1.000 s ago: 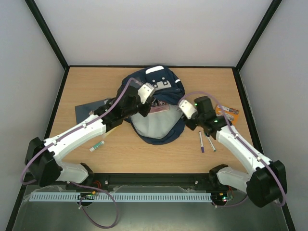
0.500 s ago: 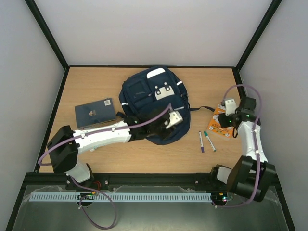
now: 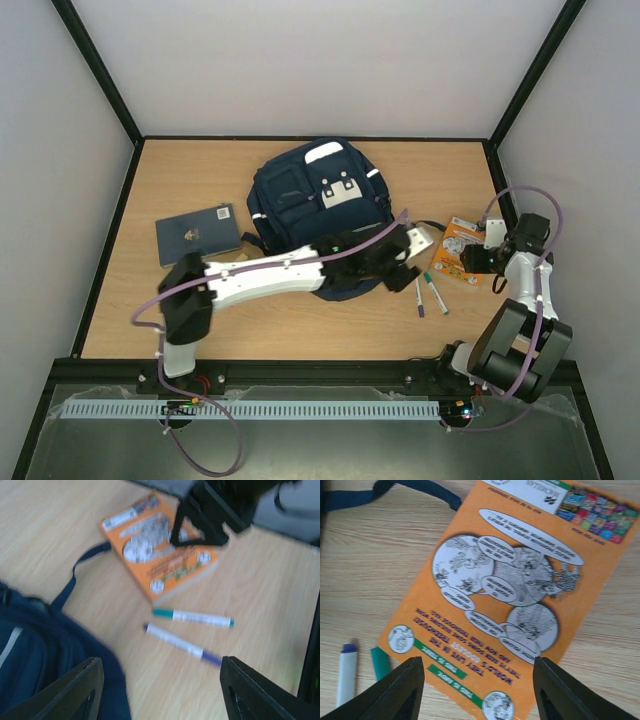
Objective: Pack the student bag
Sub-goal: Pick up the book from the center of the board.
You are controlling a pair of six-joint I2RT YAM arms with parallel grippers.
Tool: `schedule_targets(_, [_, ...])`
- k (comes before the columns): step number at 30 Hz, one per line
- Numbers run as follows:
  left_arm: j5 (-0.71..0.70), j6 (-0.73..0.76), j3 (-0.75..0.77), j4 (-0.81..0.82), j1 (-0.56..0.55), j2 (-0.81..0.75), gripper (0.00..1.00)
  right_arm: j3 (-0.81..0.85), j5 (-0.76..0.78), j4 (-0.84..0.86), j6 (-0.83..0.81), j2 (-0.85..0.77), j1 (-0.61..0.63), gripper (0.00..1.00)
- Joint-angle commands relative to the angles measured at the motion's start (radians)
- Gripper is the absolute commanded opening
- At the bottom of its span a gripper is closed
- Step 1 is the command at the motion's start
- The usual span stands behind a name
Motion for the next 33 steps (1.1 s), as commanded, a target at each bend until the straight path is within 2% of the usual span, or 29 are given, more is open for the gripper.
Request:
schedule_targets(1, [0.042, -0.158, 0.276, -0.112, 0.038, 0.210, 0.67, 0.010, 0.020, 0.011, 0.016, 0.019, -0.049, 0.63])
schedule_targets(4, [0.074, -0.195, 0.413, -0.132, 0.051, 0.321, 0.70, 0.044, 0.006, -0.002, 0.017, 0.086, -0.093, 0.65])
schedule_targets(5, [0.092, -0.213, 0.446, -0.131, 0.057, 0.349, 0.74, 0.054, 0.005, -0.005, 0.015, 0.110, -0.106, 0.66])
schedule_targets(6, [0.126, -0.238, 0.472, -0.122, 0.068, 0.384, 0.80, 0.065, 0.001, -0.009, 0.011, 0.146, -0.119, 0.66])
schedule_targets(8, [0.272, -0.305, 0.517, -0.089, 0.105, 0.438, 0.81, 0.090, -0.007, -0.023, -0.005, 0.198, -0.140, 0.68])
schedule_targets(10, [0.350, -0.380, 0.555, -0.061, 0.136, 0.492, 0.82, 0.108, -0.012, -0.028, -0.017, 0.246, -0.157, 0.70])
schedule_targets(19, [0.436, -0.554, 0.646, 0.011, 0.218, 0.681, 0.78, 0.130, -0.007, -0.007, -0.034, 0.355, -0.174, 0.65])
schedule_targets(24, [0.486, -0.578, 0.682, 0.023, 0.215, 0.738, 0.75, 0.165, -0.012, -0.012, -0.032, 0.421, -0.174, 0.58])
schedule_targets(33, [0.486, -0.546, 0.664, -0.013, 0.199, 0.735, 0.72, 0.226, -0.055, -0.064, -0.064, 0.545, -0.146, 0.50])
